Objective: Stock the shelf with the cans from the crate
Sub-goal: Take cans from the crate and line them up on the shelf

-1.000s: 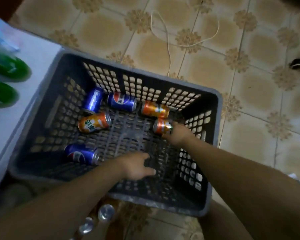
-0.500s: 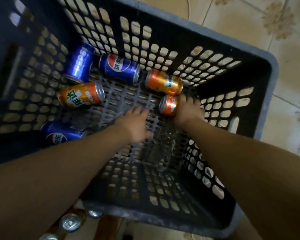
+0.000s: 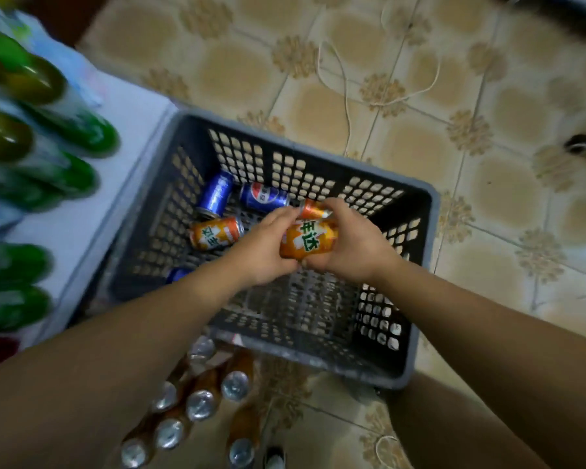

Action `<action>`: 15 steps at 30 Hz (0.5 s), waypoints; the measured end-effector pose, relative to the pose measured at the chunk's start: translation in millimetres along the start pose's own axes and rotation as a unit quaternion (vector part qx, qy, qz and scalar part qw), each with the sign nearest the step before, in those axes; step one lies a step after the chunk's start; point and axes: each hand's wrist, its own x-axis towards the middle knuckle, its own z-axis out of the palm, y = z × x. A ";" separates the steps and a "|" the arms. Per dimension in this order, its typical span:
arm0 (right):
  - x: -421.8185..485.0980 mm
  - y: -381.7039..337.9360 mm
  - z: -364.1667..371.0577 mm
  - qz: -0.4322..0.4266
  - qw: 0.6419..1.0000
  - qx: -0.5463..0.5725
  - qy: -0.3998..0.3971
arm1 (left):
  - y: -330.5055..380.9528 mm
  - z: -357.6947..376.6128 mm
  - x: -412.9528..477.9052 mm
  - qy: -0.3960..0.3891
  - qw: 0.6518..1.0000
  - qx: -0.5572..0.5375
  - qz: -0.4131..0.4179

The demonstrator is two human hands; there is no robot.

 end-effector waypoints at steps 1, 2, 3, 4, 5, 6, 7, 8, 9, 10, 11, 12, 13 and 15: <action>-16.5 -22.0 -13.8 -0.020 0.999 0.027 0.018 | 12.8 -15.4 -20.8 0.009 1.000 -0.005 0.010; -33.5 -43.5 -26.6 -0.032 0.996 0.067 0.039 | 25.2 -30.5 -42.5 0.022 0.999 -0.025 0.009; -51.1 -65.0 -38.6 -0.042 0.991 0.112 0.064 | 38.6 -45.4 -64.8 0.044 0.997 -0.058 0.009; -68.1 -84.4 -47.6 -0.048 0.982 0.159 0.090 | 53.0 -58.4 -88.1 0.070 0.993 -0.095 0.005; -84.8 -103.5 -55.0 -0.055 0.971 0.203 0.114 | 68.1 -70.3 -112.9 0.101 0.987 -0.127 0.004; -100.5 -122.2 -60.6 -0.065 0.958 0.243 0.134 | 82.0 -79.7 -137.1 0.135 0.979 -0.153 0.002; -115.6 -141.0 -65.0 -0.073 0.946 0.278 0.148 | 97.4 -88.1 -162.6 0.169 0.970 -0.173 0.007; -130.2 -159.6 -69.9 -0.082 0.935 0.306 0.156 | 108.3 -93.2 -185.0 0.200 0.962 -0.187 0.013; -144.7 -178.7 -74.8 -0.090 0.926 0.331 0.159 | 118.5 -99.3 -207.0 0.227 0.953 -0.200 0.023; -158.5 -196.8 -79.5 -0.100 0.917 0.355 0.153 | 125.7 -105.6 -228.9 0.248 0.946 -0.207 0.034; -173.0 -214.3 -84.2 -0.115 0.907 0.378 0.145 | 134.3 -113.2 -253.3 0.262 0.940 -0.215 0.042; -186.9 -230.7 -88.1 -0.131 0.897 0.400 0.134 | 136.9 -120.2 -274.9 0.271 0.935 -0.226 0.045; -201.0 -246.4 -91.6 -0.147 0.885 0.423 0.125 | 141.5 -128.3 -298.1 0.281 0.928 -0.239 0.053; -225.7 -278.6 -97.3 -0.179 0.860 0.464 0.110 | 149.7 -144.1 -344.5 0.284 0.917 -0.270 0.077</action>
